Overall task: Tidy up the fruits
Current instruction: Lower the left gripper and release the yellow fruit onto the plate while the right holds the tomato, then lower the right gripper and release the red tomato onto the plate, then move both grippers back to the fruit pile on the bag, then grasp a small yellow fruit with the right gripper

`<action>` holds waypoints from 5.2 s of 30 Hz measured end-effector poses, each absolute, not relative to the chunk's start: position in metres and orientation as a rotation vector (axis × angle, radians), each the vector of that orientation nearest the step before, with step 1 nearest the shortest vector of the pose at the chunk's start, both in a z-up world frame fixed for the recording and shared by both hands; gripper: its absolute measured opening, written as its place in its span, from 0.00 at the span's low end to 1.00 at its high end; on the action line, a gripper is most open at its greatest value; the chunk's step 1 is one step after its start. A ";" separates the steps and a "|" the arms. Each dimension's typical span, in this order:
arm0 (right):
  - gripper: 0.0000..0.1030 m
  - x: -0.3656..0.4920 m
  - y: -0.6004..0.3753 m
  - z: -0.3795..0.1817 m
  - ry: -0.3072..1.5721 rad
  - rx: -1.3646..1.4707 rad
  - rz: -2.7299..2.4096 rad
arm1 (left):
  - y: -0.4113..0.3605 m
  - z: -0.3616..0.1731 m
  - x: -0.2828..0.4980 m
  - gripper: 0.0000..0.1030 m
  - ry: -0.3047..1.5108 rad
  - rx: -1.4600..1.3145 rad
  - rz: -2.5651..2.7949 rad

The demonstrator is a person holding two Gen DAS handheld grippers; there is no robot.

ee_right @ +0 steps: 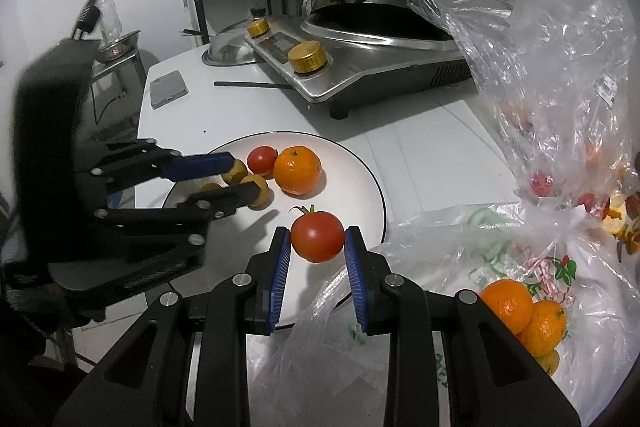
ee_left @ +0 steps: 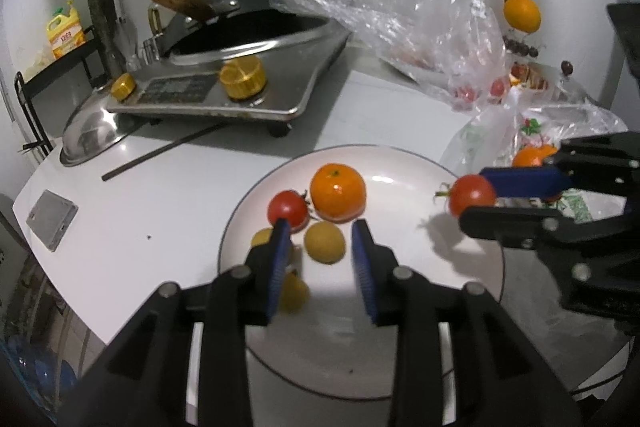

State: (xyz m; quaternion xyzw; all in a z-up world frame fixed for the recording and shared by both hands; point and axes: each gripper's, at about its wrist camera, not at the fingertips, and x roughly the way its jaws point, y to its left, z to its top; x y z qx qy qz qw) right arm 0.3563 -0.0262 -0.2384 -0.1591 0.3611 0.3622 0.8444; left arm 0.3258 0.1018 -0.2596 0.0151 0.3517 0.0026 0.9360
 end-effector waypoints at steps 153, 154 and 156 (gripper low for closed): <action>0.32 0.327 -0.228 -0.209 0.675 -0.178 0.500 | -0.087 -0.212 0.287 0.64 0.658 0.116 -0.201; 0.32 0.330 -0.228 -0.210 0.678 -0.177 0.501 | -0.087 -0.213 0.291 0.64 0.661 0.115 -0.200; 0.32 0.336 -0.228 -0.212 0.684 -0.175 0.505 | -0.087 -0.216 0.296 0.64 0.669 0.111 -0.200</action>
